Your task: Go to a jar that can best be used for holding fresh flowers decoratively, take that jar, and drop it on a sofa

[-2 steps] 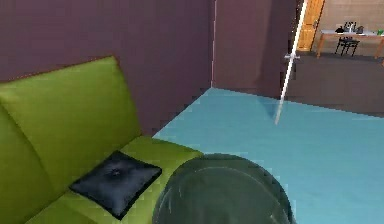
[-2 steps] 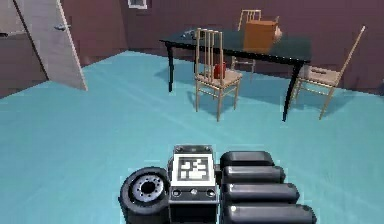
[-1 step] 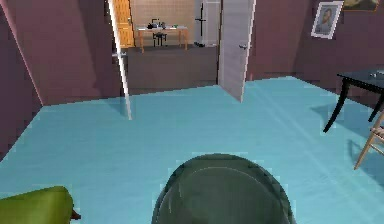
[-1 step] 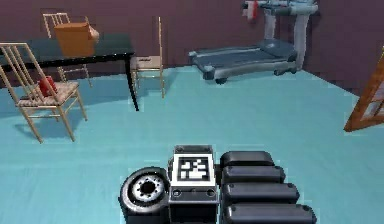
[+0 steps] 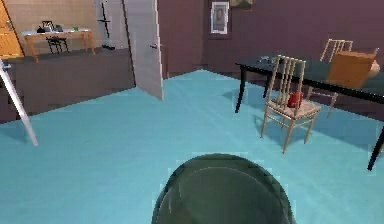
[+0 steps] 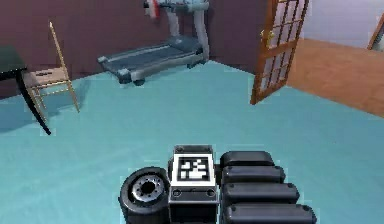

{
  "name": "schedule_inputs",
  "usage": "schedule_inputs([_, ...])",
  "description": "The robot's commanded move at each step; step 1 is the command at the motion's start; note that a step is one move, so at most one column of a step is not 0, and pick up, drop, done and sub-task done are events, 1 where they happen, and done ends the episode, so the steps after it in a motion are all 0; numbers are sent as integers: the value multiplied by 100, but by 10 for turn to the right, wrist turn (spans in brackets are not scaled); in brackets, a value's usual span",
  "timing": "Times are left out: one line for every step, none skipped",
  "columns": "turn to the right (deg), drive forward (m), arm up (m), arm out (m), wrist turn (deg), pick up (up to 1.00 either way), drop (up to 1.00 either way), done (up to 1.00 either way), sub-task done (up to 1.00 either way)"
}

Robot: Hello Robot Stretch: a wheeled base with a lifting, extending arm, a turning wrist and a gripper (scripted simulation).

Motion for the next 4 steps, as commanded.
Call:
schedule_inputs([-450,0,0,0,0,0,0,0,0])
schedule_inputs([-420,0,0,0,0,0,0,0,0])
schedule_inputs([0,25,0,0,0,0,0,0,0])
schedule_inputs([450,0,0,0,0,0,0,0,0])
